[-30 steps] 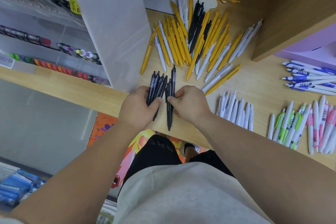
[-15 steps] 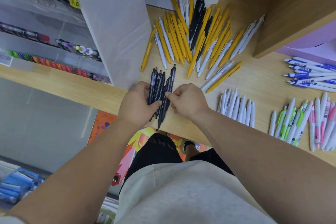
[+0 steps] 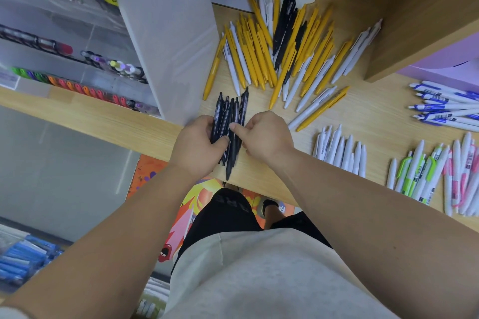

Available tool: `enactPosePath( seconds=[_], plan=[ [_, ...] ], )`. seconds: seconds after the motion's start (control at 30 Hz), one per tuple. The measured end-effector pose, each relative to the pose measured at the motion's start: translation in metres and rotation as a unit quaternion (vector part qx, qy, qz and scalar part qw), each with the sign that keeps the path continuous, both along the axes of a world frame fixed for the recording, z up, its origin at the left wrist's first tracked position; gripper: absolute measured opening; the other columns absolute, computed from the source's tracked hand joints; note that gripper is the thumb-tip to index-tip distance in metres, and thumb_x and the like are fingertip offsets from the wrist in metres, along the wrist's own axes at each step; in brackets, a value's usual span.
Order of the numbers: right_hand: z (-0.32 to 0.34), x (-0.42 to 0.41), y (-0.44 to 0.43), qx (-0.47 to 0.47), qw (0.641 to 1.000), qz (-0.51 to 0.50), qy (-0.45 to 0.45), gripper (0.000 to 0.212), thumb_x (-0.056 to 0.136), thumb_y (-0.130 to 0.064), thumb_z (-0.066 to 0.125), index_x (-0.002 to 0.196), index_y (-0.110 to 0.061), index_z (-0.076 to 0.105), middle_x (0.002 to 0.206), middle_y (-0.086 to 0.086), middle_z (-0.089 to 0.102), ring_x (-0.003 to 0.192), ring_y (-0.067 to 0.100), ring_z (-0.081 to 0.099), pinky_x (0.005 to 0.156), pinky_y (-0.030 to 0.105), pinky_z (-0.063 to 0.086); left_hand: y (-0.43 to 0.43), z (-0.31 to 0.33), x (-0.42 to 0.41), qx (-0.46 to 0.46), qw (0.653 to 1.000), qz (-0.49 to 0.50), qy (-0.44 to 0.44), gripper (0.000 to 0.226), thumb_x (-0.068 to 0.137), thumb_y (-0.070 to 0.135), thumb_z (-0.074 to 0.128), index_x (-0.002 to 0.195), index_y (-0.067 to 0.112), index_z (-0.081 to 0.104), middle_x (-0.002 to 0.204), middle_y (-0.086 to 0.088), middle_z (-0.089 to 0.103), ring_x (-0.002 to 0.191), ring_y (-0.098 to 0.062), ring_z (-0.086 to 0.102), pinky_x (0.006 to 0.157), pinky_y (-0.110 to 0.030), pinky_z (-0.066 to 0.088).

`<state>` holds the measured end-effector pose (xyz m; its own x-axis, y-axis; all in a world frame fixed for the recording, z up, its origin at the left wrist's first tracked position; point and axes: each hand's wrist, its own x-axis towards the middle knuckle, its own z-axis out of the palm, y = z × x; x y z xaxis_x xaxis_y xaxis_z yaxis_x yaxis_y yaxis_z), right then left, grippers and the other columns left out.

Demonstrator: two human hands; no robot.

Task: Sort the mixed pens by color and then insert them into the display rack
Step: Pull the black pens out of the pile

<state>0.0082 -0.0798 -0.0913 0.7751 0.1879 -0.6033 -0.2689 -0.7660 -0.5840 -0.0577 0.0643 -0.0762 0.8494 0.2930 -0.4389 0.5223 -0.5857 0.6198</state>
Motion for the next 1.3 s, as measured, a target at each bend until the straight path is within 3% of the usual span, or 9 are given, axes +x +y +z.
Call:
enactPosePath(
  seconds=[0.17, 0.43, 0.7, 0.83, 0.97, 1.13, 1.23, 1.3],
  plan=[
    [0.001, -0.005, -0.003, 0.006, 0.999, 0.038, 0.018, 0.051, 0.09, -0.055, 0.06, 0.07, -0.009, 0.071, 0.063, 0.005, 0.07, 0.067, 0.019, 0.067, 0.07, 0.04, 0.057, -0.004, -0.004, -0.001, 0.017, 0.999, -0.033, -0.003, 0.057, 0.068, 0.038, 0.084, 0.118, 0.023, 0.062, 0.102, 0.0, 0.06, 0.093, -0.013, 0.059, 0.076, -0.03, 0.052],
    [0.007, -0.002, -0.013, -0.013, 0.995, 0.095, 0.039, 0.026, 0.092, -0.03, 0.062, 0.079, -0.009, 0.071, 0.074, 0.005, 0.072, 0.074, 0.021, 0.069, 0.073, 0.037, 0.058, -0.005, -0.002, 0.004, 0.042, 0.999, -0.024, -0.012, 0.05, 0.079, 0.026, 0.08, 0.125, 0.018, 0.062, 0.099, -0.003, 0.059, 0.085, -0.011, 0.055, 0.071, -0.022, 0.041],
    [0.006, -0.008, -0.016, 0.008, 0.992, 0.111, 0.065, 0.02, 0.088, -0.035, 0.068, 0.075, -0.02, 0.065, 0.077, 0.002, 0.071, 0.073, 0.02, 0.069, 0.075, 0.041, 0.059, -0.005, -0.009, 0.001, 0.056, 0.998, -0.025, -0.004, 0.04, 0.08, 0.039, 0.077, 0.111, 0.017, 0.065, 0.091, -0.002, 0.063, 0.08, -0.016, 0.06, 0.063, -0.027, 0.046],
    [0.013, 0.001, -0.022, 0.002, 0.993, 0.11, 0.05, 0.025, 0.092, -0.041, 0.062, 0.074, -0.024, 0.061, 0.078, -0.001, 0.068, 0.078, 0.02, 0.068, 0.076, 0.036, 0.057, -0.008, -0.001, 0.001, 0.111, 0.992, -0.057, -0.009, 0.039, 0.085, 0.043, 0.069, 0.114, 0.017, 0.064, 0.097, -0.005, 0.06, 0.087, -0.021, 0.059, 0.069, -0.031, 0.049],
    [0.026, 0.024, -0.037, -0.003, 0.997, 0.072, 0.013, 0.029, 0.093, -0.043, 0.06, 0.071, -0.025, 0.059, 0.079, -0.003, 0.067, 0.081, 0.02, 0.067, 0.078, 0.032, 0.054, -0.013, 0.015, 0.008, 0.161, 0.982, -0.094, -0.014, 0.046, 0.089, 0.036, 0.065, 0.128, 0.015, 0.056, 0.11, -0.01, 0.057, 0.099, -0.026, 0.059, 0.085, -0.038, 0.052],
    [0.039, 0.059, -0.065, 0.025, 0.999, -0.044, -0.014, 0.028, 0.093, -0.034, 0.061, 0.073, -0.017, 0.069, 0.069, 0.004, 0.07, 0.067, 0.017, 0.069, 0.071, 0.033, 0.056, -0.02, 0.031, 0.033, 0.194, 0.973, -0.123, 0.0, 0.04, 0.093, 0.033, 0.061, 0.124, 0.01, 0.057, 0.113, -0.012, 0.057, 0.101, -0.031, 0.059, 0.083, -0.043, 0.053],
    [0.039, 0.08, -0.073, 0.032, 0.992, -0.116, -0.028, 0.034, 0.093, -0.028, 0.059, 0.077, 0.0, 0.069, 0.072, 0.016, 0.071, 0.068, 0.029, 0.07, 0.07, 0.045, 0.059, -0.026, 0.038, 0.06, 0.175, 0.976, -0.126, -0.023, 0.042, 0.095, 0.03, 0.06, 0.131, 0.008, 0.055, 0.123, -0.013, 0.056, 0.105, -0.032, 0.059, 0.084, -0.039, 0.05],
    [0.037, 0.092, -0.073, 0.041, 0.989, -0.144, -0.018, 0.039, 0.094, -0.026, 0.057, 0.084, 0.009, 0.069, 0.073, 0.02, 0.072, 0.069, 0.032, 0.07, 0.072, 0.046, 0.059, -0.031, 0.04, 0.085, 0.135, 0.983, -0.116, -0.041, 0.044, 0.096, 0.029, 0.059, 0.135, 0.011, 0.055, 0.128, -0.012, 0.057, 0.109, -0.029, 0.059, 0.088, -0.036, 0.049]
  ],
)
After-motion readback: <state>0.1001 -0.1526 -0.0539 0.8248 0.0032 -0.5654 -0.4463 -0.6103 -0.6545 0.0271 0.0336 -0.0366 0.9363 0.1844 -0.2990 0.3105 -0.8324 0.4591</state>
